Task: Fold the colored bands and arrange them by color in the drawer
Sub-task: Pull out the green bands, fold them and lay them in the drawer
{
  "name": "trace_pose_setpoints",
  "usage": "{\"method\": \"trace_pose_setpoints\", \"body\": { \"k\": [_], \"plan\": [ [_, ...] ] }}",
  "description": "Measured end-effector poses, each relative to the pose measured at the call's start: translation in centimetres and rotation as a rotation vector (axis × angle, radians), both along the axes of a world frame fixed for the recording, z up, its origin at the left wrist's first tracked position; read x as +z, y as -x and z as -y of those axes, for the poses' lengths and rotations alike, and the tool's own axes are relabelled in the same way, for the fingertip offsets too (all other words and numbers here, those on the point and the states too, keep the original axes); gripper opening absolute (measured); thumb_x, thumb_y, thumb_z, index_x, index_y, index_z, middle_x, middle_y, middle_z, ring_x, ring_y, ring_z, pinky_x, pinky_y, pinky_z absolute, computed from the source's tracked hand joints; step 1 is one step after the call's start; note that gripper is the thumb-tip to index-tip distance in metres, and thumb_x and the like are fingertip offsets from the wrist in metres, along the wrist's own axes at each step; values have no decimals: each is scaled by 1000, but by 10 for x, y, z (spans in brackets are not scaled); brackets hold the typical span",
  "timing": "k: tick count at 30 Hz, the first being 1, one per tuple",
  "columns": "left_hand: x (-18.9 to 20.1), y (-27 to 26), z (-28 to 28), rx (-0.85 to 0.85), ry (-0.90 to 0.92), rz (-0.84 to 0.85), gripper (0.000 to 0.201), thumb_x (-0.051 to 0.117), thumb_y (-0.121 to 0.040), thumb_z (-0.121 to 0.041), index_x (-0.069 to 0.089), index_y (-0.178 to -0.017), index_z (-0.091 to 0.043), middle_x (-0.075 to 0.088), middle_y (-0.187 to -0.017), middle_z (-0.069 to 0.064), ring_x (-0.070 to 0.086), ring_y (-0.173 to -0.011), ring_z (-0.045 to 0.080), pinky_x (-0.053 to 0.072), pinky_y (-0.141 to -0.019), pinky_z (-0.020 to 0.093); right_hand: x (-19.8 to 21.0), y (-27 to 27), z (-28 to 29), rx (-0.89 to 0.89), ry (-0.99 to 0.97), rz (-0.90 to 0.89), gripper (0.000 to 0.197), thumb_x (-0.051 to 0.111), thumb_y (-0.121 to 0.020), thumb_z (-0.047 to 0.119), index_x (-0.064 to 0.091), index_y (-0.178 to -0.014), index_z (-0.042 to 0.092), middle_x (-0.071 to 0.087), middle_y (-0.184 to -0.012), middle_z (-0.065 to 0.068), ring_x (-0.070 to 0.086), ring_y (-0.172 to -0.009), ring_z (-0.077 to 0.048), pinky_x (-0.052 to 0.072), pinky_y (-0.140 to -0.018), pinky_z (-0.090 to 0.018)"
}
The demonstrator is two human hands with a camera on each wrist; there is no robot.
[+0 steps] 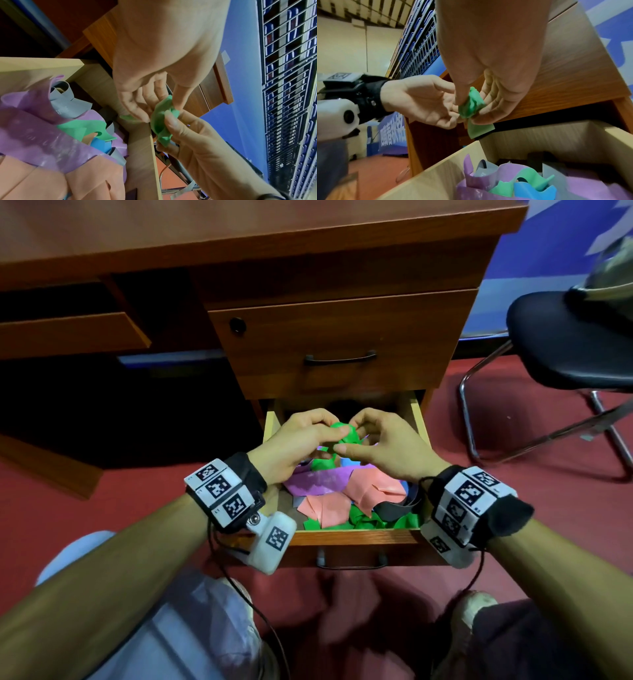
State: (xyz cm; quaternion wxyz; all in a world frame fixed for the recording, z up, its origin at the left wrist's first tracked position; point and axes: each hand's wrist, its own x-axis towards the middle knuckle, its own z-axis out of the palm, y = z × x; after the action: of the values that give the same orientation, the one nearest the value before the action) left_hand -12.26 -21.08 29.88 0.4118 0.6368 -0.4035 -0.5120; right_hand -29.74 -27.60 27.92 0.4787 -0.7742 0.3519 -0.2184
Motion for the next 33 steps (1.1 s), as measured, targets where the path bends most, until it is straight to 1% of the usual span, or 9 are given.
{"method": "trace_pose_setpoints", "body": {
  "k": [3, 6, 13, 15, 17, 20, 25, 29, 33],
  "plan": [
    [-3, -2, 0, 24, -73, -16, 8, 70, -96, -20, 65, -90, -17, 72, -87, 1, 72, -76, 10, 56, -63, 21, -4, 0, 5, -57, -52, 74, 32, 88, -73, 25, 63, -90, 12, 71, -82, -13, 68, -69, -30, 60, -69, -48],
    [-5, -6, 0, 65, -152, -92, 5, 69, -97, -19, 67, -93, -17, 75, -88, 0, 76, -77, 12, 56, -58, 20, 3, 0, 5, -98, -130, 182, 20, 81, -80, 8, 64, -89, 3, 67, -76, -13, 65, -64, -18, 58, -66, -34],
    [-2, -6, 6, 103, -158, -209, 5, 67, -97, -20, 67, -92, -20, 74, -94, -3, 71, -90, 9, 55, -72, 24, 8, 6, 10, -136, -466, 360, 11, 67, -90, 4, 70, -85, 12, 70, -95, -17, 62, -85, -23, 56, -77, -36],
    [-6, -6, 6, 118, -106, -98, 8, 70, -95, -22, 67, -88, -21, 70, -96, -2, 66, -89, 7, 52, -68, 22, 4, 6, 12, -173, -276, 246, 10, 70, -90, 9, 71, -82, 15, 74, -95, -11, 65, -82, -17, 56, -74, -29],
    [-10, -6, 5, 124, -72, 1, 9, 72, -94, -24, 68, -87, -21, 66, -89, -1, 61, -80, 8, 51, -64, 20, -2, 7, 14, -182, 193, 55, 5, 72, -88, 16, 73, -84, 19, 72, -90, -1, 65, -78, -11, 52, -72, -25],
    [-15, -5, 6, 126, -25, 95, 11, 75, -92, -23, 68, -86, -17, 66, -85, 5, 59, -77, 16, 51, -65, 25, -2, 6, 10, -8, 588, -61, 7, 68, -89, 19, 68, -97, 20, 61, -90, 5, 58, -78, -9, 47, -71, -23],
    [-18, -5, 6, 133, 5, 105, 14, 76, -91, -22, 68, -82, -16, 66, -78, 3, 59, -81, 19, 49, -66, 29, -1, 1, 4, 9, 484, -61, 13, 73, -87, 21, 67, -97, 15, 67, -91, 5, 66, -80, -7, 53, -71, -23],
    [-20, -8, 7, 96, -32, 65, 13, 73, -94, -25, 68, -85, -17, 67, -86, 7, 59, -81, 20, 47, -62, 25, 0, 2, 6, -61, 356, -37, 17, 79, -84, 23, 69, -93, 13, 71, -86, 6, 68, -76, -4, 46, -68, -8],
    [-20, -11, 8, 79, -10, 41, 12, 69, -97, -23, 66, -87, -17, 66, -88, 11, 58, -73, 18, 46, -55, 20, 2, 3, 8, -76, 163, 26, 16, 80, -83, 22, 72, -92, 12, 74, -80, -1, 72, -75, -7, 55, -72, -15]
  ]
}}
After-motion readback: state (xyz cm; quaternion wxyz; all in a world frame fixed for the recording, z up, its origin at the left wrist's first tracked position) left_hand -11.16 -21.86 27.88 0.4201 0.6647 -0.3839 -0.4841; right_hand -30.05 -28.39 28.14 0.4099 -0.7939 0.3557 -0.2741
